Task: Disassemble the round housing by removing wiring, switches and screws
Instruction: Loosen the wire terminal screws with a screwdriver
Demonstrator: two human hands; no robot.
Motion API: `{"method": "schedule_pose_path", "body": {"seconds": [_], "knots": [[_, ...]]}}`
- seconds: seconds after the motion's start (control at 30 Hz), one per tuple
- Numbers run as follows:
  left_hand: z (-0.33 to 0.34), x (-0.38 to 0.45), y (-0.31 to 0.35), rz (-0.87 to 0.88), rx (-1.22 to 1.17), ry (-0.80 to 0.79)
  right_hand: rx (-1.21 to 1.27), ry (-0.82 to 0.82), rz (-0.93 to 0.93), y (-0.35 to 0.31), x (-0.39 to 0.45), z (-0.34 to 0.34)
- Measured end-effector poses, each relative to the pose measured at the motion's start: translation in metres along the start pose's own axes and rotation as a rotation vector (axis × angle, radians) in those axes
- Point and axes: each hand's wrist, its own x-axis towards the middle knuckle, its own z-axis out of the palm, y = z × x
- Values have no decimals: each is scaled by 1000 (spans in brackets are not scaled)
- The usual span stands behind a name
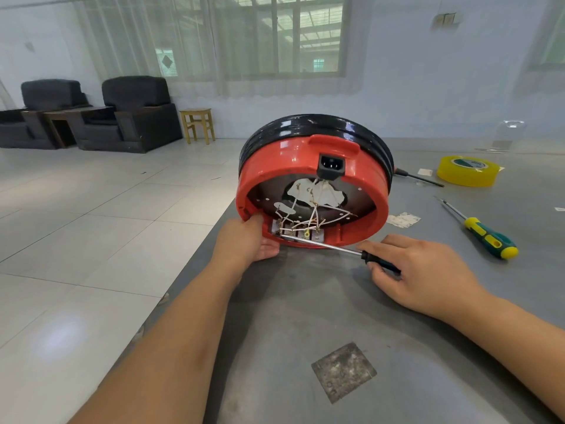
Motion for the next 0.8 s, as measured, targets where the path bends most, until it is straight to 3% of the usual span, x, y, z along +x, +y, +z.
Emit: {"method": "schedule_pose_path", "body": {"seconds": [0.33,0.8], "knots": [[2,10,-11,77,4,19,8,2,8,2,0,-1],[7,6,-11,-75,-197,1,17,57,1,6,-1,0]]}}
